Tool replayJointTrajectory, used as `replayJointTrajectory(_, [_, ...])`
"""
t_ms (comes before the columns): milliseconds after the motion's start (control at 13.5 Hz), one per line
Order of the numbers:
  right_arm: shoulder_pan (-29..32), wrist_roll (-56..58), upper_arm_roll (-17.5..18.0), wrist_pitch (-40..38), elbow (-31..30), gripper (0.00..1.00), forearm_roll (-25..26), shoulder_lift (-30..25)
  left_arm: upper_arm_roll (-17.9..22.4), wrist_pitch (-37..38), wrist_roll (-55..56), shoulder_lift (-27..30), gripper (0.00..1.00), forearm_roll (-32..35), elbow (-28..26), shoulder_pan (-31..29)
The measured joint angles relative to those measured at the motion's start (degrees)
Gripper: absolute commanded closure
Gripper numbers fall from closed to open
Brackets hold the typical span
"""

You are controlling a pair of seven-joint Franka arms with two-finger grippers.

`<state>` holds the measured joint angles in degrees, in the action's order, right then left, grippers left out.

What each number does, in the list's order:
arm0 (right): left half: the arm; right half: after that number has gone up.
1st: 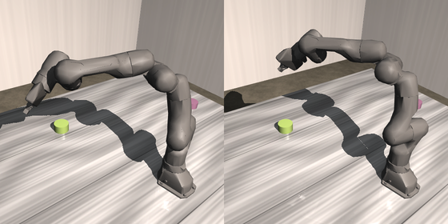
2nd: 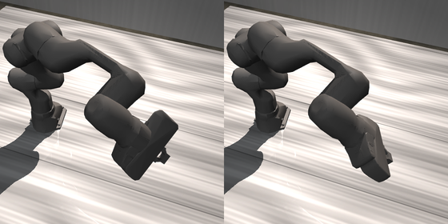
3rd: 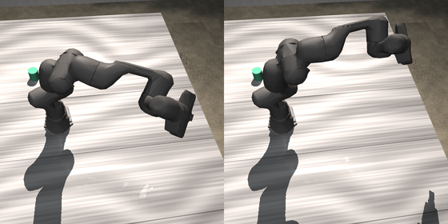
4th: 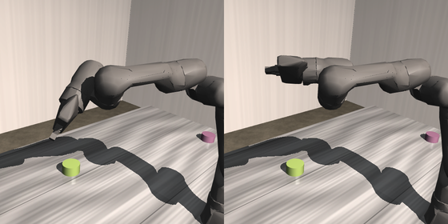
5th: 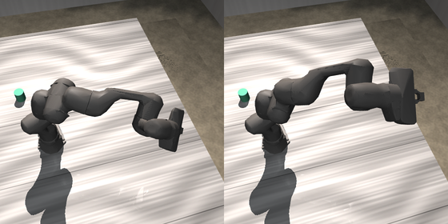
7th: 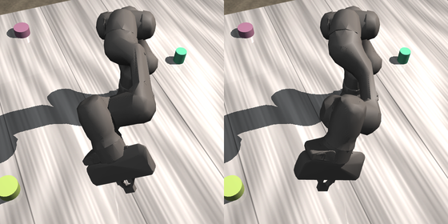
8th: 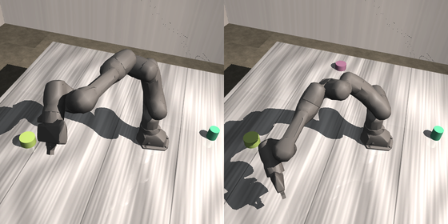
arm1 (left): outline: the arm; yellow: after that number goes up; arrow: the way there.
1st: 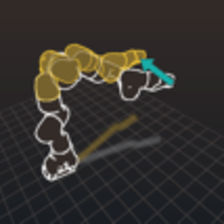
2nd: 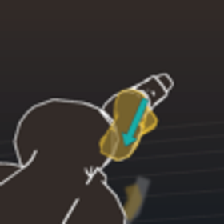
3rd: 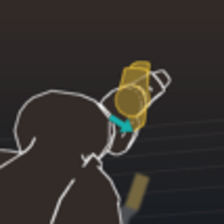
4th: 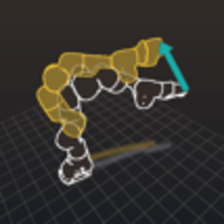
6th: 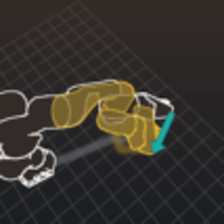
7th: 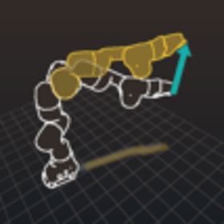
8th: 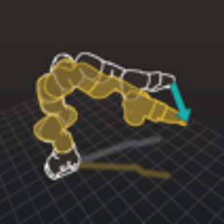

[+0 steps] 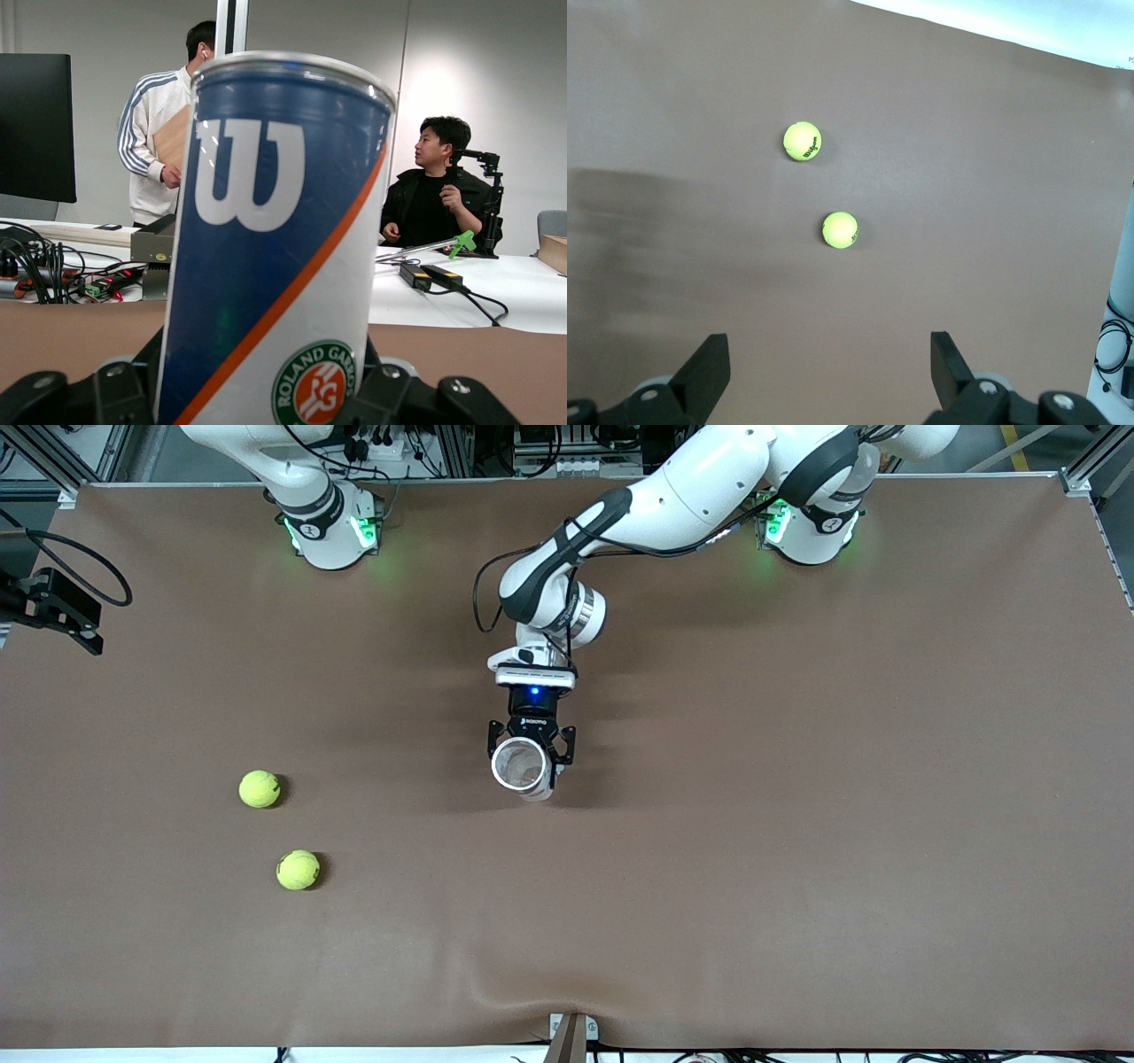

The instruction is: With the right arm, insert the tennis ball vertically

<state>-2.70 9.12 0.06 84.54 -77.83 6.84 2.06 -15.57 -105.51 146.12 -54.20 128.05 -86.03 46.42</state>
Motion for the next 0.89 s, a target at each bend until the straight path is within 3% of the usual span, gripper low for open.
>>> replayJointTrajectory(888, [-0.05,0.01,0.0,-0.01,0.0,0.0,0.0,0.0,2.92,3.44,4.43,-4.19,0.21,0.07,0.64,3.14])
